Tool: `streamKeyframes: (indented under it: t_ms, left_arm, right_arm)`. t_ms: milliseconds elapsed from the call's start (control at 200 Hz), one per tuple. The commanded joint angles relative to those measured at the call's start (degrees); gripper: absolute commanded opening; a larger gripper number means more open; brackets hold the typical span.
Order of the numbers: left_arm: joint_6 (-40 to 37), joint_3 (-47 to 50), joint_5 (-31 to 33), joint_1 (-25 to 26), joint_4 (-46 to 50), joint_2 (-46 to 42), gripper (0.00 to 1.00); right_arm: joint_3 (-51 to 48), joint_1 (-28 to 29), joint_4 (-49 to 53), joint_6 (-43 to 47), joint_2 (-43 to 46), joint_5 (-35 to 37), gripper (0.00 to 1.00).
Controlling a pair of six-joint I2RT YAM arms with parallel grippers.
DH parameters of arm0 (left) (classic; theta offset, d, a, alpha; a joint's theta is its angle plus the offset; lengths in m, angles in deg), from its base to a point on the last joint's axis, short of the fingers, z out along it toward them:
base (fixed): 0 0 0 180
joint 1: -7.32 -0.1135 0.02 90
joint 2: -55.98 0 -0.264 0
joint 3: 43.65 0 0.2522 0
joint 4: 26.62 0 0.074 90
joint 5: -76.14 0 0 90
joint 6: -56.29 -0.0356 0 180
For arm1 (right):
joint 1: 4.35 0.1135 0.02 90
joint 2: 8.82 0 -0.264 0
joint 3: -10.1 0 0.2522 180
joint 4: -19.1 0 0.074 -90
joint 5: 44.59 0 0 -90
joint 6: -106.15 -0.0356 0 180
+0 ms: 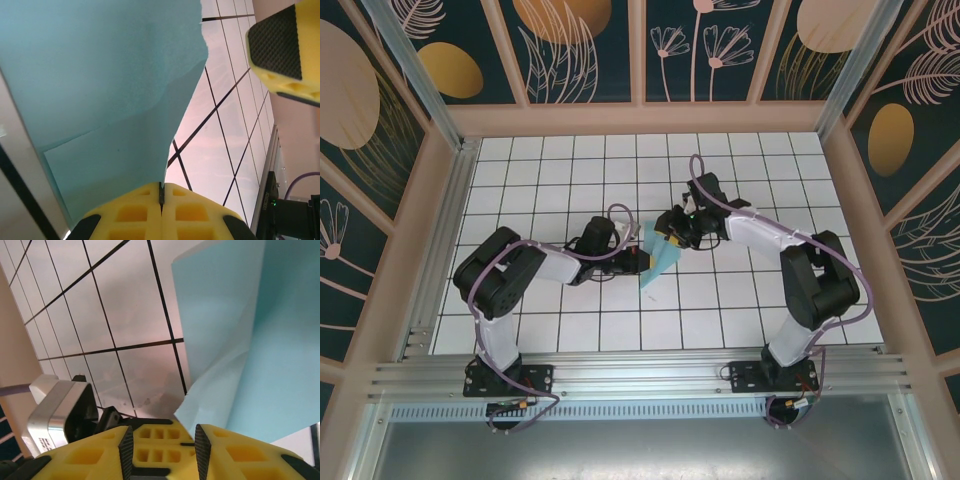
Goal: Fold a paper plane with a square sheet of paper (pick it up from the middle)
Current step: Fourth fold the wing at the center of the table.
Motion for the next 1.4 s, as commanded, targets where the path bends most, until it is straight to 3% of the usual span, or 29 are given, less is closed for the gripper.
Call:
streamKeyframes:
  t_ms: [0,245,641,761,941,1021,1091,1191,1396]
  left_arm:
    - [-1.28,-1.39,0.01,0.40,0.87,1.02,0.00]
    - [-0.43,-1.39,-0.52,1.15,-0.93,1.66,0.00]
    - [-0.34,-1.06,-0.87,1.52,-1.83,1.77,0.00]
    - [-0.36,-1.04,-0.86,1.53,-1.90,1.76,0.00]
    - [0.11,-0.99,-0.48,1.48,-2.01,1.47,0.00]
    - [0.69,-0.85,-0.35,1.56,-2.34,0.50,0.12]
    - [1.40,-0.02,-0.02,1.37,-3.46,-0.96,0.27]
    - [4.11,2.39,-0.68,0.37,-7.79,-3.31,0.35]
    - [9.88,6.11,-0.24,-1.62,-14.50,-2.36,0.36]
  right_arm:
    - [1.64,0.73,3.53,-7.04,-1.18,0.56,0.42]
    - [4.58,1.23,7.99,-9.46,-4.29,4.00,0.38]
    - [6.78,1.72,9.70,-8.59,-7.71,3.89,0.31]
    - [6.78,1.81,9.88,-8.40,-8.00,3.42,0.25]
    - [6.69,1.72,10.63,-8.17,-7.65,3.55,0.08]
    - [6.71,1.72,11.48,-7.76,-7.70,4.24,0.00]
    - [6.66,1.63,12.64,-7.26,-7.49,5.09,0.00]
    - [6.58,1.55,14.62,-6.27,-6.75,6.67,0.00]
    - [6.89,1.19,18.34,-3.29,-5.63,8.46,0.00]
